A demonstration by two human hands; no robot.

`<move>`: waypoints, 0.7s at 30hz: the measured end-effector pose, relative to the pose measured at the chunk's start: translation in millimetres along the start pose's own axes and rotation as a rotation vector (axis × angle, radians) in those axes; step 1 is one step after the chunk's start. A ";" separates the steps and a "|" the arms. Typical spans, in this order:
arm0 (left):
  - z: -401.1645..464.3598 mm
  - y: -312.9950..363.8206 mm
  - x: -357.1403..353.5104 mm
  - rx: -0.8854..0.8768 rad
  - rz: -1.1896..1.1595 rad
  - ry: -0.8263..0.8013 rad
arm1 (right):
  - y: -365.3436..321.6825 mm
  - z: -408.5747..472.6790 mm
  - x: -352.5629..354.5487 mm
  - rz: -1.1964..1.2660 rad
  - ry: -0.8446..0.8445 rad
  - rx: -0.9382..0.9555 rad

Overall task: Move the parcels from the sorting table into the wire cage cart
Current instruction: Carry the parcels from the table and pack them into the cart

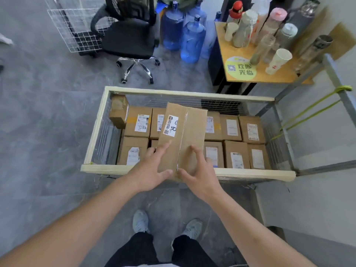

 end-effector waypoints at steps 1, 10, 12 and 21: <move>-3.6 -11.5 13.0 -0.006 -0.034 0.018 | -13.1 2.9 -11.1 -0.005 -0.007 0.005; -13.0 -88.6 106.5 0.057 -0.086 0.196 | -97.9 47.6 -96.3 -0.023 -0.060 0.031; -10.0 -105.3 117.9 0.080 -0.128 0.240 | -107.1 63.5 -114.3 -0.024 -0.087 0.036; 34.1 -168.3 130.0 0.242 -0.348 0.363 | -102.6 142.9 -173.4 0.024 -0.177 0.020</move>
Point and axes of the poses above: each hand's wrist, its own z-axis towards the middle knuckle, its own x-axis out of the back of the hand, y = z × x, the point moved 1 cm from there along z, towards the middle knuckle, and after that the axes turned 12 degrees about -z, right-handed, at the moved point
